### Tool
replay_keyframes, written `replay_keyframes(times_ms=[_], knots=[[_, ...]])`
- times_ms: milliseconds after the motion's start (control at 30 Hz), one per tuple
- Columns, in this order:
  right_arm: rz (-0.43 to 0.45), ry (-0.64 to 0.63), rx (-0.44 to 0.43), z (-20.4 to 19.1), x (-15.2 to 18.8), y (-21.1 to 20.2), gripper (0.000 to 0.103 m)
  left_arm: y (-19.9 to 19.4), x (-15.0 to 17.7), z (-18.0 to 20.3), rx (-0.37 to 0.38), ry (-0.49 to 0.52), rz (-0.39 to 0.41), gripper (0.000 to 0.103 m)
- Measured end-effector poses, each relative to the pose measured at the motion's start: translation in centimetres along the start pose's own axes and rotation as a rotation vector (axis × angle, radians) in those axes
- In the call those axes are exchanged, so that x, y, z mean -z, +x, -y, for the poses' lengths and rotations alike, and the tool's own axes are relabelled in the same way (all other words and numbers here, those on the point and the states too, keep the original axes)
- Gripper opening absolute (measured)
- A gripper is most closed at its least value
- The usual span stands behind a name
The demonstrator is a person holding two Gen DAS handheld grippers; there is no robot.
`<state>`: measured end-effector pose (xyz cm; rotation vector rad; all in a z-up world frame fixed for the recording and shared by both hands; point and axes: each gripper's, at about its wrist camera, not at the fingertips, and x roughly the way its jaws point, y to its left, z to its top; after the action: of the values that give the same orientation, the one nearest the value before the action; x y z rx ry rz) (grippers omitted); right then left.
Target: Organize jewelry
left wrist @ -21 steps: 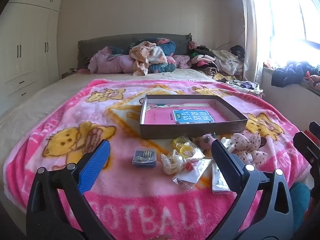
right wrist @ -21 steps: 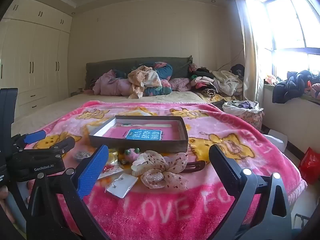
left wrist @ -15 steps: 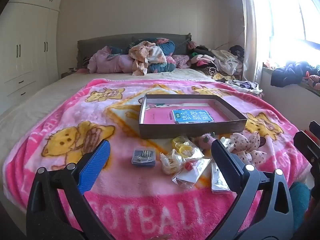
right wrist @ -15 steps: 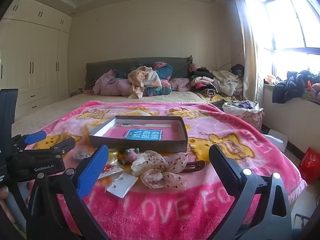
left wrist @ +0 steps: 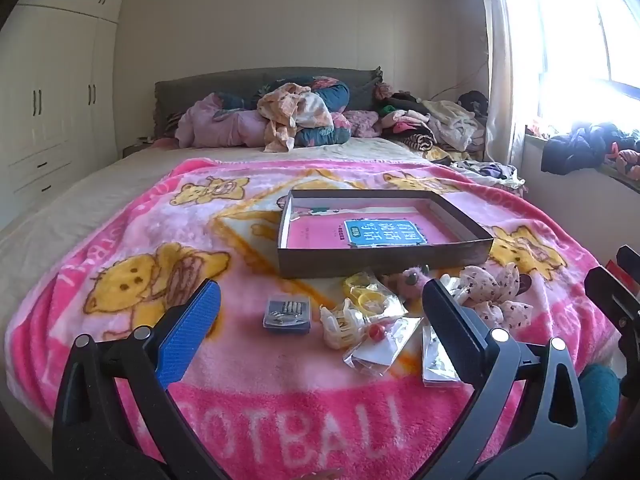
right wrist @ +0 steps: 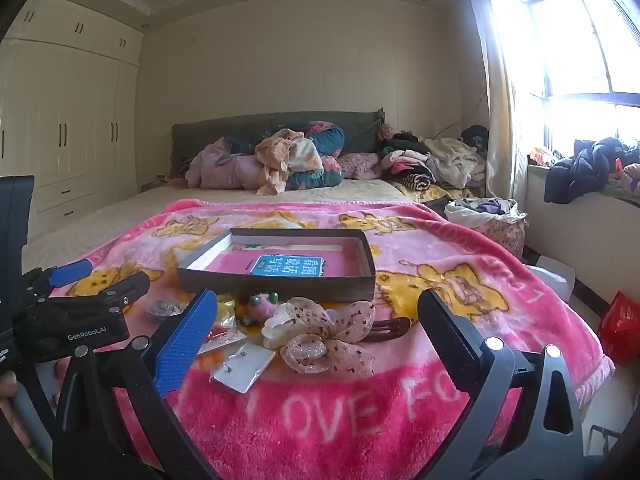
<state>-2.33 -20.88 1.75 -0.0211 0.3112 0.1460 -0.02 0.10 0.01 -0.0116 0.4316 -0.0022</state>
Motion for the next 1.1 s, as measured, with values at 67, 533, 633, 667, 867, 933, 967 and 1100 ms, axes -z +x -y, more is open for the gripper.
replay_keyframes(times_ms=[67,533,633,667,867,933,967,1100], knots=[[-0.001,-0.002,0.003,0.02,0.23,0.0,0.097,0.02,-0.02,-0.02,-0.002,0.0,0.0,0.093],[-0.001,0.002,0.003,0.21,0.24,-0.18,0.097,-0.03,0.01,0.03,-0.001,0.002,0.003,0.093],[-0.001,0.002,0.004,0.38,0.2,0.05,0.097,-0.03,0.0,0.02,-0.001,0.002,0.003,0.093],[-0.001,0.002,0.003,0.43,0.23,0.02,0.097,-0.05,0.01,0.04,-0.001,0.002,0.004,0.093],[-0.001,0.002,0.002,0.43,0.23,-0.04,0.097,-0.05,0.01,0.04,-0.001,0.002,0.005,0.093],[-0.002,0.002,0.001,0.41,0.18,0.0,0.097,-0.06,0.01,0.03,-0.002,0.003,0.004,0.093],[-0.003,0.003,0.001,0.47,0.2,-0.04,0.097,-0.08,0.0,0.02,-0.001,0.002,0.005,0.093],[-0.002,0.003,0.001,0.42,0.2,-0.01,0.097,-0.08,0.01,0.04,-0.001,0.003,0.005,0.093]])
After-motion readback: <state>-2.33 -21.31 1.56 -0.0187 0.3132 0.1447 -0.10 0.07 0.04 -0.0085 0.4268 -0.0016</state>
